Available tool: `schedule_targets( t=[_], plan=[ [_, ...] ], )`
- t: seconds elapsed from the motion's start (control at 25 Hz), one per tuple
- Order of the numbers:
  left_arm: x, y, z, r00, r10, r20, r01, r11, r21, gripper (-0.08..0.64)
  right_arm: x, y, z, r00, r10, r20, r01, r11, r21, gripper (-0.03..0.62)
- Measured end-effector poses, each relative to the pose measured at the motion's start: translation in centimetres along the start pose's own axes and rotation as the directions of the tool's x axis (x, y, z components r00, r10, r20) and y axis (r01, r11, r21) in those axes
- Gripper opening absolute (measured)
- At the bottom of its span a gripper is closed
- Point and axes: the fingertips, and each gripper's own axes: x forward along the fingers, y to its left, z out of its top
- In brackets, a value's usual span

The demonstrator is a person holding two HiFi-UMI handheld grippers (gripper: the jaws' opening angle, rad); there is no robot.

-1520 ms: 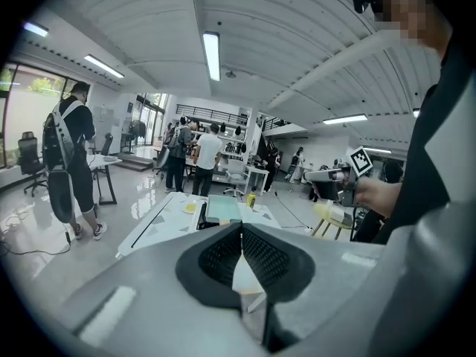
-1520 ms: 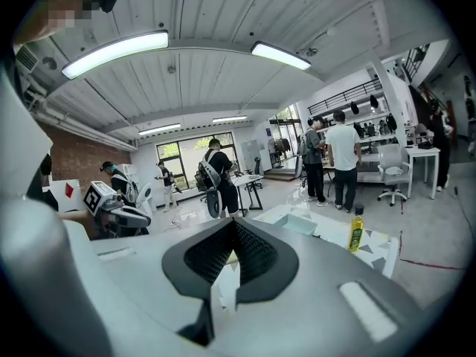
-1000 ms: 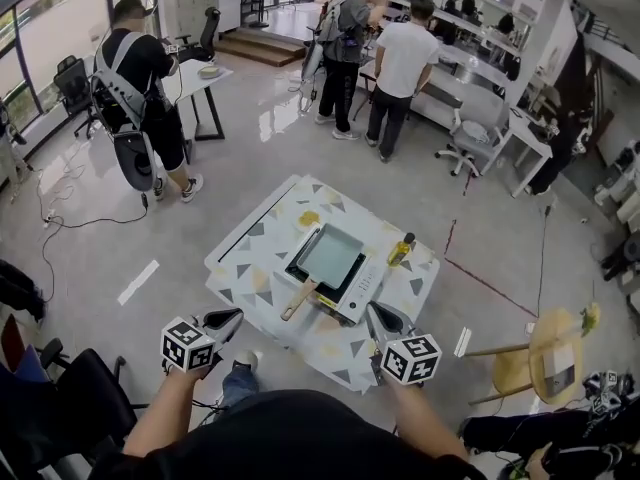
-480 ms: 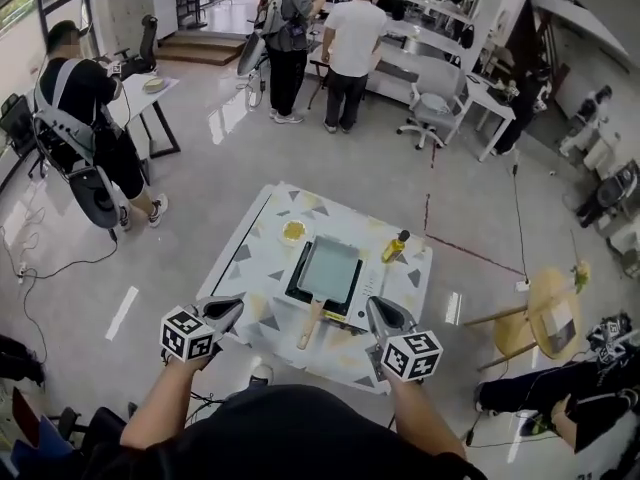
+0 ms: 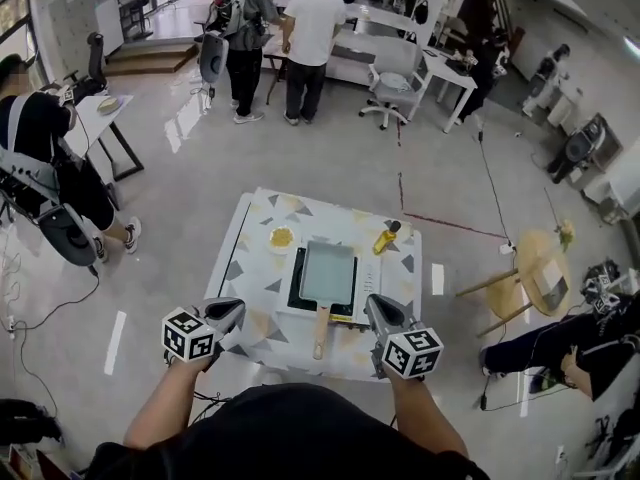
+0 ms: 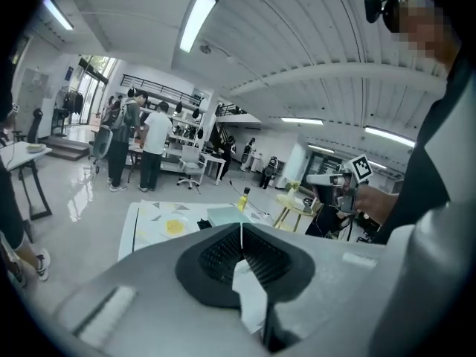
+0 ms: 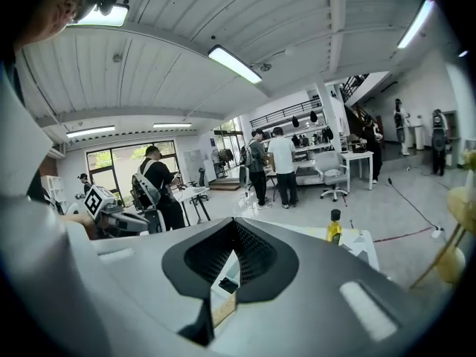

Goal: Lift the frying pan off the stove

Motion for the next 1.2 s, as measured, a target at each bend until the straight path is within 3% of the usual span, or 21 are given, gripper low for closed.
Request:
schedule_targets(
  t=[0.32,0.6,0.88,1.2],
  plan=[
    [2.6,0.2,-0.1,0.986,-0.153,-0.068,0.155,0.987,0.032,0.008,-1.2,-0.2,-1.3,0.994,-0.106,0.000,0.106,0.991,0.080,0.031],
    [4.3,-1.1,-1.5,0.967,-0.224,-0.123,0.233,0.970,0.064,0.009,-1.6,-1.0,-3.3,0.988,-0.150,-0.031,0.153,0.977,0.146,0.038],
    [6.0,-3.1,-1.9,0.951,-0.283,-0.125,0.289,0.957,0.031,0.015,-0.5,-2.3,-6.4,0.988,-0.123,-0.093,0.140,0.970,0.197,0.067],
    [7.7,-5.3,-3.0,0.936,-0.328,-0.128,0.328,0.944,-0.027,0.084,1.7,-2.7,-9.9,0.985,-0.022,-0.174,0.070,0.959,0.275,0.101]
  ],
)
